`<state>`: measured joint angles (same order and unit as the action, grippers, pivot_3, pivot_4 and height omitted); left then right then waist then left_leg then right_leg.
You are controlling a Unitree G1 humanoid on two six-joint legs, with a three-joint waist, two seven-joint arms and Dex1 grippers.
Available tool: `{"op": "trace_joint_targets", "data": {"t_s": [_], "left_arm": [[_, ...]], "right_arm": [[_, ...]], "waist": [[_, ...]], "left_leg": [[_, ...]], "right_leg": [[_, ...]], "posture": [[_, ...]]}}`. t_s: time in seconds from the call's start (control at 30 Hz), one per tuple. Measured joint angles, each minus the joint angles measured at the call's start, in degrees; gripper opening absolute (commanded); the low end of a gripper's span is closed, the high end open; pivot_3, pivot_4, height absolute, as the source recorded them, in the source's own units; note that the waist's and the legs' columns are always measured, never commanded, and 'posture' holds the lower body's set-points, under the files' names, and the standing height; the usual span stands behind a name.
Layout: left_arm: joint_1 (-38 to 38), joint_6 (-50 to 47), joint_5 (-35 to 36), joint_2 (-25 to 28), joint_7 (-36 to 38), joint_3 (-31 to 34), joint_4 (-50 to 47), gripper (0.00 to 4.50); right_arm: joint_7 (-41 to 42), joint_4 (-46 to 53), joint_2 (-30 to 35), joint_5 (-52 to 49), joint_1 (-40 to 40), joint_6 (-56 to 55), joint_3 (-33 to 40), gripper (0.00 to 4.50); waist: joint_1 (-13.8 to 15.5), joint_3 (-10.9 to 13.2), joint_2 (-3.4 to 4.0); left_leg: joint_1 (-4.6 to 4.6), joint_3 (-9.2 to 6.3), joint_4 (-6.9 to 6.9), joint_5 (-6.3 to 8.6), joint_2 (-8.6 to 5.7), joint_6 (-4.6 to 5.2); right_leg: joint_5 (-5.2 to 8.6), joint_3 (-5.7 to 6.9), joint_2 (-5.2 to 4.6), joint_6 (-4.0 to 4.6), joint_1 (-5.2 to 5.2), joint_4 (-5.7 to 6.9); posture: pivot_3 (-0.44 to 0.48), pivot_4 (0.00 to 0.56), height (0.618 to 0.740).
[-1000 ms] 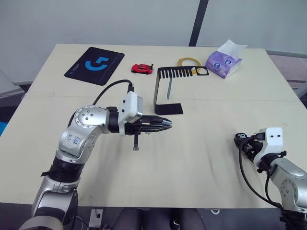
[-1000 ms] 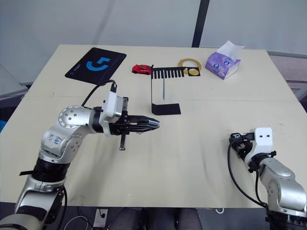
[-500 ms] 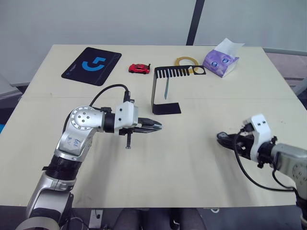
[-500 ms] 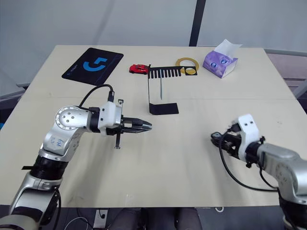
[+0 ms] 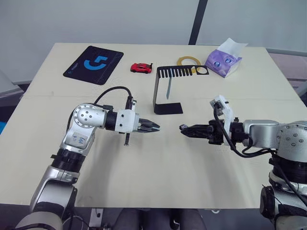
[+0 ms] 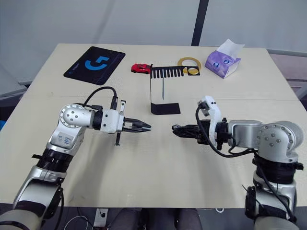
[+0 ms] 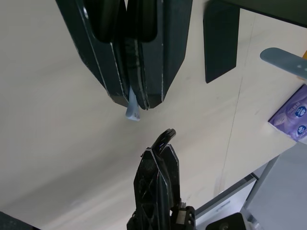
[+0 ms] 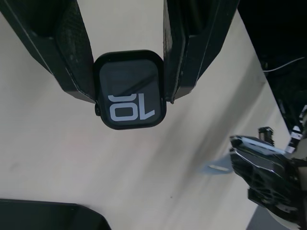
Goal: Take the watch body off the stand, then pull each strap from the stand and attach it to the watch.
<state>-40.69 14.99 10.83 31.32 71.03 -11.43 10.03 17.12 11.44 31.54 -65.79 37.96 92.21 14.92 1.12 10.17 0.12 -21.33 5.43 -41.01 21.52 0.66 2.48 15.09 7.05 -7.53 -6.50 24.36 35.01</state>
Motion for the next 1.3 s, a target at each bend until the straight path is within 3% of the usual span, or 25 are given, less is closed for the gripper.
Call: {"op": "trace_joint_targets", "data": {"t_s": [0.63,1.03,1.3], "left_arm": [[-2.77,7.94,-6.00,-2.17,-2.06,-1.71,2.80,0.00],[-2.78,8.21,-7.59,-2.24,-3.55,-2.86,4.04,0.00],[-2.91,8.12,-7.65,-2.26,-3.96,-2.97,4.19,0.00]], "right_arm": [[-20.88,-7.61,-2.86,-21.71,1.61,-1.38,-2.56,2.01],[-30.35,-7.75,4.40,-37.34,1.08,-12.27,-11.56,2.01],[-32.22,-7.24,8.87,-42.39,0.43,-17.76,-16.52,2.01]], "waist": [[-0.15,0.00,0.00],[-0.31,0.00,0.00],[-0.27,0.00,0.00]], "left_leg": [[-0.04,0.02,0.02,0.00,0.03,0.01],[-0.07,0.00,0.01,0.02,0.05,0.03],[-0.10,-0.01,0.01,0.03,0.07,0.06]], "right_leg": [[0.00,0.00,-0.02,0.00,0.04,-0.02],[0.00,0.04,-0.05,0.00,0.04,-0.06],[0.00,0.10,-0.09,0.00,0.04,-0.11]], "posture": [[0.000,0.150,0.738],[0.000,0.150,0.738],[0.000,0.150,0.738]]}}
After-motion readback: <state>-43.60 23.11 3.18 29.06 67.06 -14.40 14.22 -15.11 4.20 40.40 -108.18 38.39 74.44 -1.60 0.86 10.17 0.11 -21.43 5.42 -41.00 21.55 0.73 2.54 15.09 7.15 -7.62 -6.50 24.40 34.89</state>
